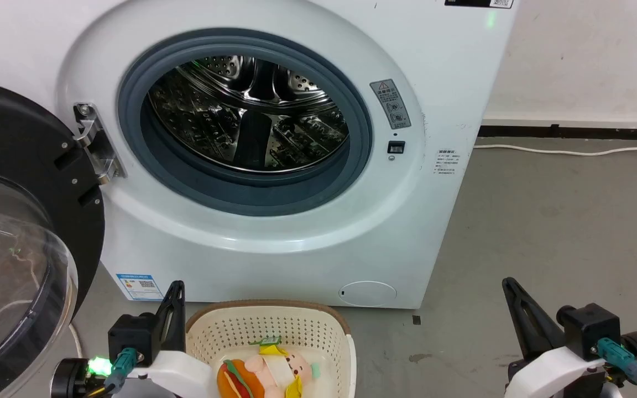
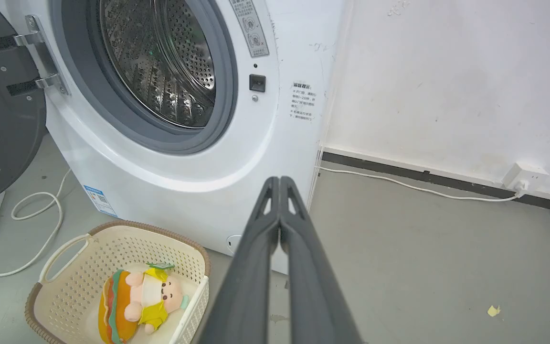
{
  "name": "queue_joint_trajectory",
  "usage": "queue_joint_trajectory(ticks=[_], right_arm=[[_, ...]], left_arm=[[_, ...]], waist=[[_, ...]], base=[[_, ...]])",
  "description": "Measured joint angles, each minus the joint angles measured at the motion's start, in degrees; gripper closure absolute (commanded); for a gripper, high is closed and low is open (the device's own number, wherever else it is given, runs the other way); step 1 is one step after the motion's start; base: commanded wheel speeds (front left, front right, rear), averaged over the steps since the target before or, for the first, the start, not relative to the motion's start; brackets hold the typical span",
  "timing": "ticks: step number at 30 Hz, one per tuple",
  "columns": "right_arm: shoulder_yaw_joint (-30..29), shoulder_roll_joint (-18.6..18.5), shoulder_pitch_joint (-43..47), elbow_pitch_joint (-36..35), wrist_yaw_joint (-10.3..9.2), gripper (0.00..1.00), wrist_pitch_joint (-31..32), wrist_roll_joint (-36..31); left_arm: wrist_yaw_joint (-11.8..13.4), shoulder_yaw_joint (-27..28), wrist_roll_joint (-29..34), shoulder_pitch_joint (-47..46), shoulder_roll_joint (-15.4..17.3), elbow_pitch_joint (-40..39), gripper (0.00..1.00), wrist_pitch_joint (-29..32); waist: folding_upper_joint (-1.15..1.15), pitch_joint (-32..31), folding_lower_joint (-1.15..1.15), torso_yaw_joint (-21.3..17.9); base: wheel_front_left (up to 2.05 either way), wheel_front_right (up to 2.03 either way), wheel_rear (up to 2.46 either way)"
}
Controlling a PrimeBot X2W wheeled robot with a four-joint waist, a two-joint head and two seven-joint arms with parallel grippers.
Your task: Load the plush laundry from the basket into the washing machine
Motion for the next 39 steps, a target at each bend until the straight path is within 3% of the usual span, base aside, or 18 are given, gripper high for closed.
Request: queue_joint_trajectory(ticks=[4,5,21,39], right_arm=[[0.0,0.0,0.0,0.0,0.0,1.0,0.0,0.0],[0.0,0.0,0.0,0.0,0.0,0.0,0.0,0.0],[-0.2,0.0,0.0,0.0,0.0,0.0,-0.9,0.6],[0.0,0.0,-1.6,-0.5,0.0,0.0,-3.0,2.2]], left_arm=[[0.0,0.0,0.0,0.0,0.0,0.0,1.0,0.0],[0.0,0.0,0.0,0.0,0.0,0.0,0.0,0.0],[0.3,-0.9,0.0,0.0,0.0,0.8,0.0,-1.0],[0.1,-3.2,-0.7,-3.7,0.3,8.9,0.0,-1.5]], waist=[[0.0,0.0,0.0,0.0],[0.0,0.0,0.0,0.0],[0.0,0.8,0.0,-0.2],[0.0,7.2,0.0,-1.9]], base=[[0.0,0.0,0.0],[0.0,0.0,0.0],[0.0,0.0,0.0],[0.0,0.0,0.0]])
